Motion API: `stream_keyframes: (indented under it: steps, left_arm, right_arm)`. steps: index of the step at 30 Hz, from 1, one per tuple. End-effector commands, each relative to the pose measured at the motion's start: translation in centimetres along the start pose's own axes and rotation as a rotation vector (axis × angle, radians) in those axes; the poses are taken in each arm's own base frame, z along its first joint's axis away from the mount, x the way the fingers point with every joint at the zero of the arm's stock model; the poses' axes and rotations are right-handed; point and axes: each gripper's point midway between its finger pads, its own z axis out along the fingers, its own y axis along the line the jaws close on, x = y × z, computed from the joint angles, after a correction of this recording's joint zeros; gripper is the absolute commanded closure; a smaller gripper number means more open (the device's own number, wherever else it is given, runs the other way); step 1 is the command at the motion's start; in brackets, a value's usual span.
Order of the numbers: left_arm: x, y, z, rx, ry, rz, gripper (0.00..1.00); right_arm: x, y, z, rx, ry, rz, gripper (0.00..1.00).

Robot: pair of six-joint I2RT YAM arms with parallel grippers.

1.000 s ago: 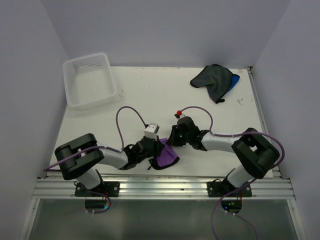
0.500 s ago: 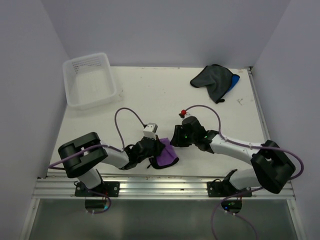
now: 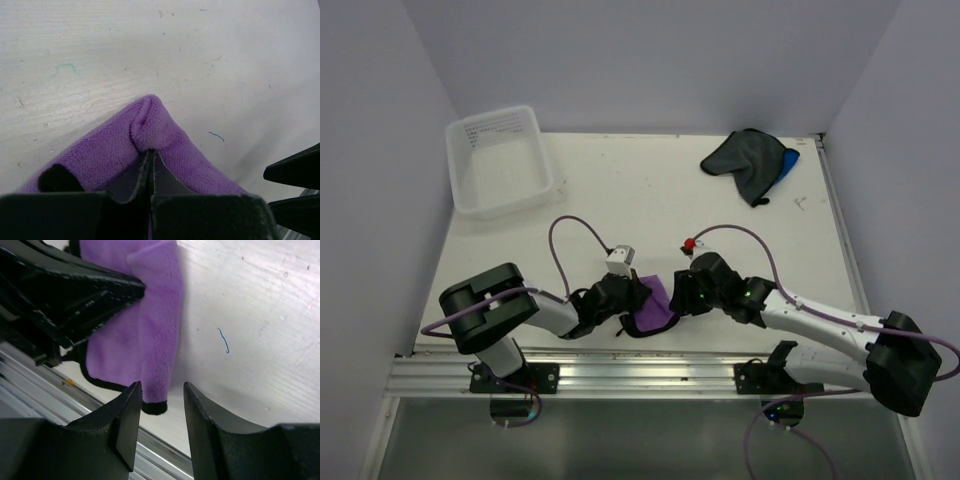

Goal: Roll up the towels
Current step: Roll the towel

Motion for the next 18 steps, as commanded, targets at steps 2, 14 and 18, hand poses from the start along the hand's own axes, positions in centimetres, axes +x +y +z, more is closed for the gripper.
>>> stream_keyframes:
  steps: [2,14,18]
  left_arm:
    - [2.2,2.4,-0.2,-0.07,0.071,0.029,1.0]
    - [2.3,2.4,-0.2,-0.068,0.076,0.028,1.0]
    - [2.3,2.4,-0.2,-0.069,0.077,0.029,1.0]
  right_arm:
    - [1.5,-1.0,0.2,0.046,0.027,-0.05,0.59]
    - [1.6,0.6,1.0,0.009,0.023,-0.077,0.65]
    - [1.9,1.3,1.5,-0.02,0.032,-0.083,0.73]
